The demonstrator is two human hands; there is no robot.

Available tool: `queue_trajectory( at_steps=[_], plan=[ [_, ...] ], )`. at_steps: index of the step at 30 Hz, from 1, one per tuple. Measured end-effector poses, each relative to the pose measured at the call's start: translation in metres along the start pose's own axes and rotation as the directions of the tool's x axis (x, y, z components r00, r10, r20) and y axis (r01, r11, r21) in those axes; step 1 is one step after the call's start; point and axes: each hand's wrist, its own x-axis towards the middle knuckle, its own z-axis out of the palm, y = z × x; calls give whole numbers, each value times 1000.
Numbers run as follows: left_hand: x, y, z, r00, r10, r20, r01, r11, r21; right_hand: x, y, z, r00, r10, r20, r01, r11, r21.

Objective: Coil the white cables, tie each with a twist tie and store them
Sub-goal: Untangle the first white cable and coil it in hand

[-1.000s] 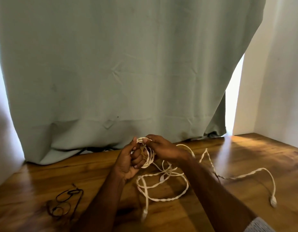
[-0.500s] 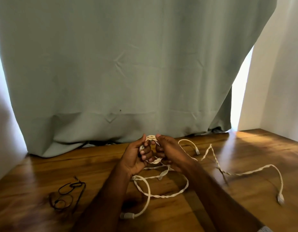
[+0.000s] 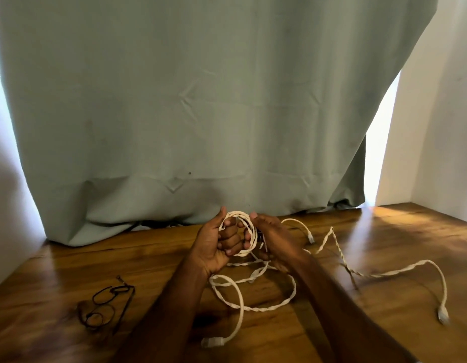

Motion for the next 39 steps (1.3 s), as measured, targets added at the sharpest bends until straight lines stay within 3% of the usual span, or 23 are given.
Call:
queue_trajectory(
  at_steps=[4,11,16,19,20,23,26,29,33,35,39],
  plan=[
    [3,-1,6,995,94,-23,-95,994,-50,2,6,5,989,-97,-116,77,983,-166],
    [1,20,8,971,238,40,-228,960,-163,1,11,17,984,-131,-118,86,943,-322],
    [4,24,9,950,311,-36,-314,943,-108,1,17,26,995,84,-59,-101,886,-453],
    [7,24,13,924,360,-128,-352,933,79,3,15,26,984,178,30,-120,769,-628],
    [8,24,14,908,386,-162,-362,918,162,2,13,26,973,219,75,-127,776,-618],
    [9,24,16,853,469,-227,-360,846,394,-4,6,29,950,278,139,-171,840,-515],
    [7,19,13,851,492,-183,-295,737,608,-5,1,28,947,273,170,-174,880,-443],
    [4,15,13,863,490,-127,-273,661,699,-11,-9,23,958,202,204,-152,960,-234],
    [3,14,9,863,501,-64,-256,543,800,-15,-21,9,954,126,270,-148,987,62],
    [2,9,11,878,475,-60,-236,540,808,-15,-24,5,949,68,308,-129,975,183],
    [-1,1,18,909,413,-51,-255,649,716,-17,-30,2,954,-56,296,-76,906,416]
  ],
)
